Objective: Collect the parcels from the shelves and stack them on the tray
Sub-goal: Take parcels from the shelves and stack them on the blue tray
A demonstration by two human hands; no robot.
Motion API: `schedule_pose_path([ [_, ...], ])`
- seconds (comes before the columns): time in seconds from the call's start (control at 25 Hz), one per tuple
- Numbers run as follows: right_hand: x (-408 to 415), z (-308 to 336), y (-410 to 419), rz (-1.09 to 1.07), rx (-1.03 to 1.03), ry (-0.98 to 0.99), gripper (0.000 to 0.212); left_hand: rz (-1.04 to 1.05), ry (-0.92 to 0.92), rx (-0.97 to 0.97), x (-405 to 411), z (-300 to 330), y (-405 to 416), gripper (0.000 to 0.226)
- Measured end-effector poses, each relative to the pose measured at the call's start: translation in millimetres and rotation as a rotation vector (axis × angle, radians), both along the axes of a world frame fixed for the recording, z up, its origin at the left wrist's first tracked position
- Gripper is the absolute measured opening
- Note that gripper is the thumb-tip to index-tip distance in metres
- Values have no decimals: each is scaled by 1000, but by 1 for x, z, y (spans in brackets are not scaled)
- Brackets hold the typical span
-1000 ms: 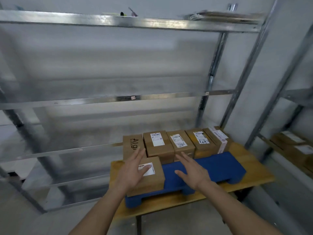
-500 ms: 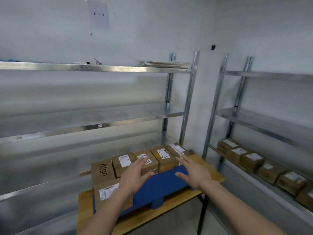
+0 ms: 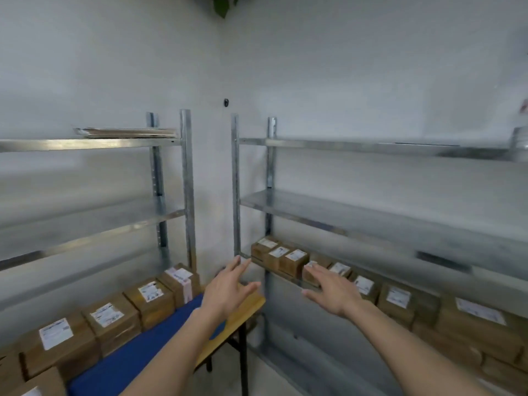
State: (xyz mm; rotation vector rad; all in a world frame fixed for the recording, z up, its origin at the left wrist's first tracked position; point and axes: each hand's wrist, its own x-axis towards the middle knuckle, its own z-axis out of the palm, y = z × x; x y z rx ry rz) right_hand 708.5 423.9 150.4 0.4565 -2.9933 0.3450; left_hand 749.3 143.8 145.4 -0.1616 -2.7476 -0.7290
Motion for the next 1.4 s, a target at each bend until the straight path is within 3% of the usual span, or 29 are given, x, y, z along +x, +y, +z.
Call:
schedule_pose_path([
  [0.28,32,-38,252,-311,71,-103,76,-276,-92,59,-50,-28,223,70],
  [0.52,51,-61,379,-443,15,-174,74,-438,-129,52,-79,-60,363,68],
  [0.8,31,-79,453,-601,-31,-235,72,-582,-170,44,-140,-87,462,65],
  [1.16,-72,-110,517,-702,-8,-274,60,-652,-253,59,-269,-147,550,64],
  [1.4,-128,-143,541,-723,20,-309,65,-699,-330,10,-330,-190,598,66],
])
